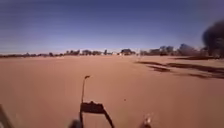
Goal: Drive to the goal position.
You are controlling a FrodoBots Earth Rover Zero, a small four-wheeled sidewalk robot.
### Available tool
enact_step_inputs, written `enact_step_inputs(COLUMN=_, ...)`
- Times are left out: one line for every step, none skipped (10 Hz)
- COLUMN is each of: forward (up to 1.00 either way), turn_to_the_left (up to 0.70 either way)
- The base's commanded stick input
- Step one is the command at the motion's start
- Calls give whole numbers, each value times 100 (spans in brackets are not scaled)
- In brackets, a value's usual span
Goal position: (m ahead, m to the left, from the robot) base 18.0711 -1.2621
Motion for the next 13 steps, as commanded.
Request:
enact_step_inputs(forward=70, turn_to_the_left=0)
enact_step_inputs(forward=70, turn_to_the_left=0)
enact_step_inputs(forward=70, turn_to_the_left=0)
enact_step_inputs(forward=70, turn_to_the_left=0)
enact_step_inputs(forward=70, turn_to_the_left=0)
enact_step_inputs(forward=70, turn_to_the_left=0)
enact_step_inputs(forward=70, turn_to_the_left=0)
enact_step_inputs(forward=70, turn_to_the_left=0)
enact_step_inputs(forward=70, turn_to_the_left=0)
enact_step_inputs(forward=70, turn_to_the_left=0)
enact_step_inputs(forward=70, turn_to_the_left=0)
enact_step_inputs(forward=70, turn_to_the_left=0)
enact_step_inputs(forward=70, turn_to_the_left=0)
